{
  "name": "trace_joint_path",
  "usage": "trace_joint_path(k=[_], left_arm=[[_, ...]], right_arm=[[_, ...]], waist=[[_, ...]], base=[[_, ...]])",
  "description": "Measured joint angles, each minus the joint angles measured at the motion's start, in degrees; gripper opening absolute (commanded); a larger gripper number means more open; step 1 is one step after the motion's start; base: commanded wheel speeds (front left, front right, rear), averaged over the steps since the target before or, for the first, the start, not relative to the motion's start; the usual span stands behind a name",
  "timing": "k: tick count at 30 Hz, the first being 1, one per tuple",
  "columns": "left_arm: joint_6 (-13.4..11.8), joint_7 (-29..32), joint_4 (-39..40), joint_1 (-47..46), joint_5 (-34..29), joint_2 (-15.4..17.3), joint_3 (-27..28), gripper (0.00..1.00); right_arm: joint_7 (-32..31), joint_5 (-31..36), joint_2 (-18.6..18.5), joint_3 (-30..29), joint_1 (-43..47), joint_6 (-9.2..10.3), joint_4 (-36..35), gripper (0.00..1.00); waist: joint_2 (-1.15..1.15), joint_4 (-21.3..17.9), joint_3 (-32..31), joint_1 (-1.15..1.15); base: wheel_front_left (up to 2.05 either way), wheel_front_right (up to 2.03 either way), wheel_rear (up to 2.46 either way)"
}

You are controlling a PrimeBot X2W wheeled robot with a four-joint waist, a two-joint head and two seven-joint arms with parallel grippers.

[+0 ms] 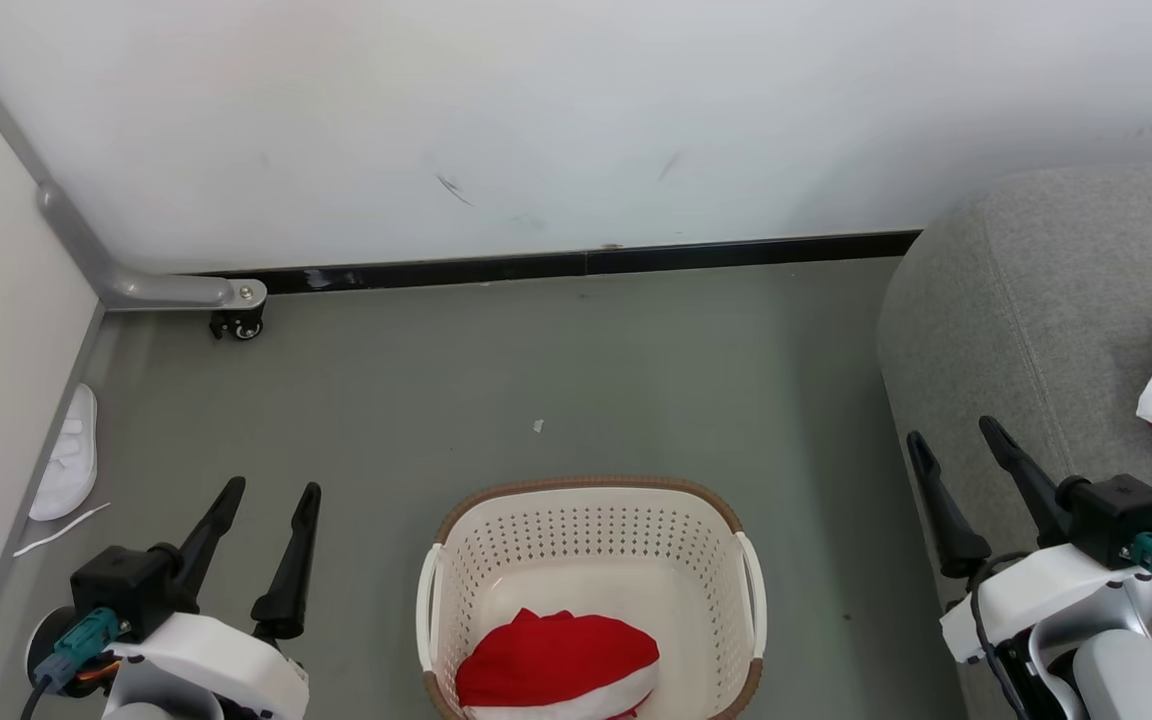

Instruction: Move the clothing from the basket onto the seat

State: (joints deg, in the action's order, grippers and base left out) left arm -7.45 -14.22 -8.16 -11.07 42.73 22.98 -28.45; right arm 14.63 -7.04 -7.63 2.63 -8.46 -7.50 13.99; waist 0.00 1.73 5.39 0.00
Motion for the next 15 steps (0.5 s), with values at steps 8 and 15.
trace_joint_path(k=[8, 15], left_arm=[[0.64, 0.00, -0.13, 0.00, -0.44, -0.92, 0.62, 1.00], [1.37, 0.00, -0.56, 0.00, -0.62, -0.90, 0.44, 1.00]], right_arm=[[0.00, 0.04, 0.07, -0.07, -0.01, 0.00, -0.33, 1.00], [0.00, 0.04, 0.37, -0.18, -0.04, 0.00, -0.63, 1.00]], waist=[[0.00, -0.47, 0.84, 0.00], [0.00, -1.10, 1.86, 0.00]], base=[[0.00, 0.00, 0.00], [0.00, 0.00, 0.00]])
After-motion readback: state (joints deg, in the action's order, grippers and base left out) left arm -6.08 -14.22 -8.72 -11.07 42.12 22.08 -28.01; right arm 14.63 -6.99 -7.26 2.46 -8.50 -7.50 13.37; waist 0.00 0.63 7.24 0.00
